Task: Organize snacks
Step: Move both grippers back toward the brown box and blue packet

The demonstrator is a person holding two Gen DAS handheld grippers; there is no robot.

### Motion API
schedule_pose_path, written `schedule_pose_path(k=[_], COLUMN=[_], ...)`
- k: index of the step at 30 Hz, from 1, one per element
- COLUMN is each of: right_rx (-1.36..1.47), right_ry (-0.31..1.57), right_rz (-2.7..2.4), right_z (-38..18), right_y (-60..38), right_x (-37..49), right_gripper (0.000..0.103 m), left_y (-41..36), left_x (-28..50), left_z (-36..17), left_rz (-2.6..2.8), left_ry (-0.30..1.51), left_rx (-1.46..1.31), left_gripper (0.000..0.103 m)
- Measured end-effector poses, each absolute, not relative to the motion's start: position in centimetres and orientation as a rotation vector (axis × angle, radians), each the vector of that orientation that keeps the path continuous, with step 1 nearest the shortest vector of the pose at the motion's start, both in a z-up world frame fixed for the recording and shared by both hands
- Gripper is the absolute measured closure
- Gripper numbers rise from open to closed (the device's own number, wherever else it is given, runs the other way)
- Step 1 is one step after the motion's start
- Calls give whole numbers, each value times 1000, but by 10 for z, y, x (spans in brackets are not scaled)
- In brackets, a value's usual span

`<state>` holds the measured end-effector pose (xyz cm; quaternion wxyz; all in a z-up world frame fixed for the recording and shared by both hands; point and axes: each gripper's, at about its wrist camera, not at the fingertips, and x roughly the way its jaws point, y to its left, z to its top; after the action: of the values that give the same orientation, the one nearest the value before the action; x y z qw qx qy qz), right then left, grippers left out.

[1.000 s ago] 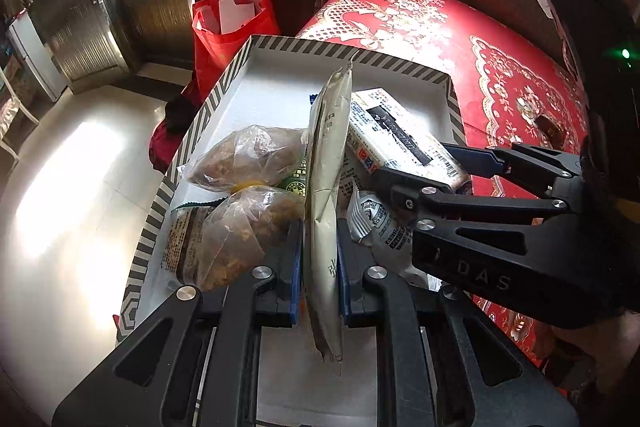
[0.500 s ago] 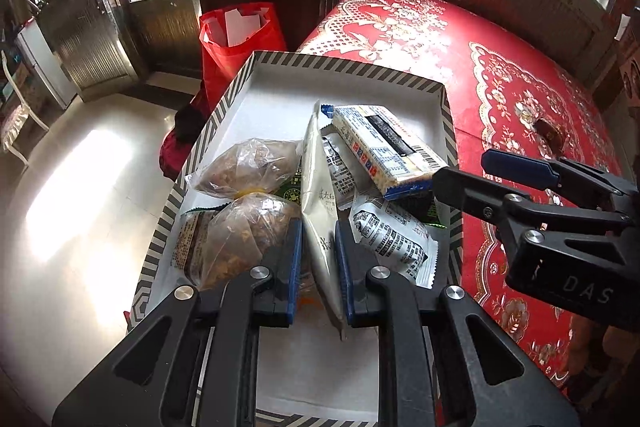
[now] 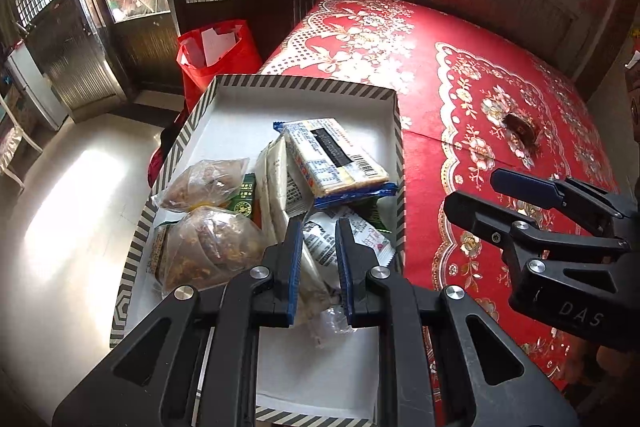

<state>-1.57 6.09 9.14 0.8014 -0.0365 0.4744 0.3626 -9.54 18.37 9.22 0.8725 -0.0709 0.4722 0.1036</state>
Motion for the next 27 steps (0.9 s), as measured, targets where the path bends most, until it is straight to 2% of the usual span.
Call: schedule_pose_path(k=[27], right_rx=[83], right_ry=[1050], right_rz=[509], right_z=[72], right_y=[-106], right_x=[-2], right_gripper=[43], left_y=[46], left_x=[-38], left_z=[83], left_rz=[-15], left_ry=[1032], left_rx=[-32], left_gripper=[87])
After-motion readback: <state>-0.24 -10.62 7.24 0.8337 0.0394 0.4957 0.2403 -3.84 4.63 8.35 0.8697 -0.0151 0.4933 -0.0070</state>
